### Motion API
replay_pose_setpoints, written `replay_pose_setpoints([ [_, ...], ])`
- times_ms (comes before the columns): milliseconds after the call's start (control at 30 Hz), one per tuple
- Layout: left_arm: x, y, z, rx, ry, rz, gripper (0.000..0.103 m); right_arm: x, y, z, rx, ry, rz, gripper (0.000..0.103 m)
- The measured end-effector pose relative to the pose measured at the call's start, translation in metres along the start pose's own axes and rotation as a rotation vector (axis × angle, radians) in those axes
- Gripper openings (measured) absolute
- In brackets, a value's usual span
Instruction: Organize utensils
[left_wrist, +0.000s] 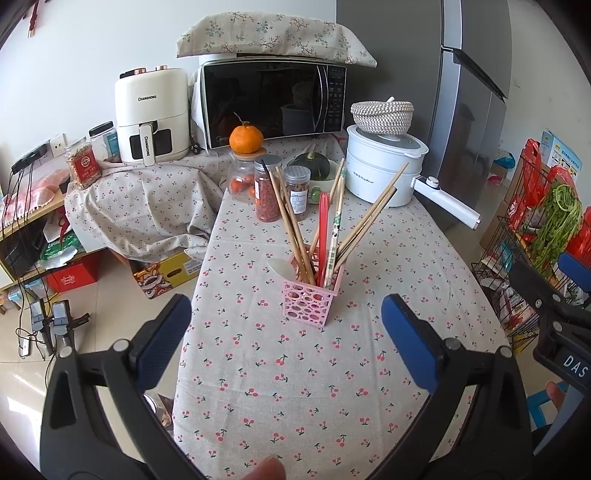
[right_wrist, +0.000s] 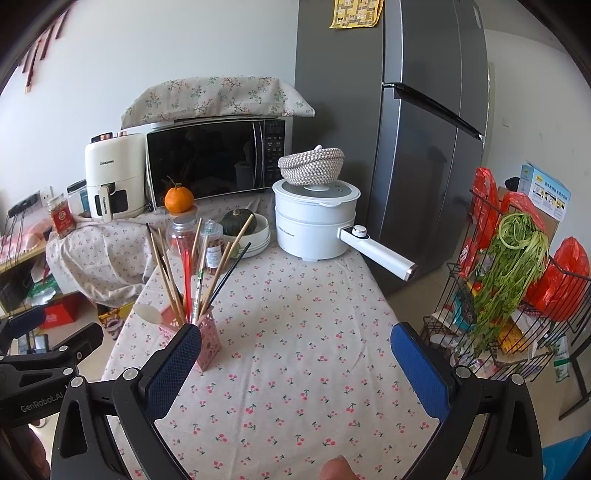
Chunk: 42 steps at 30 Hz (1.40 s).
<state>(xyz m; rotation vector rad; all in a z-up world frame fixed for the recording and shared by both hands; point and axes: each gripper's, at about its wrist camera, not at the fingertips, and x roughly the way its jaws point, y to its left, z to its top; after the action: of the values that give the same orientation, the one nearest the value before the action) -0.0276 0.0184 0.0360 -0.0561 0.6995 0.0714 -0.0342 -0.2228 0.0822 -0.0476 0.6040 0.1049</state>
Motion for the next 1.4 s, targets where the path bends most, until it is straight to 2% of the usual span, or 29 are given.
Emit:
replay_pose_setpoints([
  [1267, 0.000, -0.004, -0.003, 0.015, 0.005, -0.008, 0.102, 0.004, -0.002, -0.002, 0.003, 0.006, -0.004, 0.103],
  [1400, 0.000, -0.002, -0.004, 0.012, 0.008, -0.045, 0.102, 0.010, -0.003, -0.003, 0.005, 0.014, 0.001, 0.103],
])
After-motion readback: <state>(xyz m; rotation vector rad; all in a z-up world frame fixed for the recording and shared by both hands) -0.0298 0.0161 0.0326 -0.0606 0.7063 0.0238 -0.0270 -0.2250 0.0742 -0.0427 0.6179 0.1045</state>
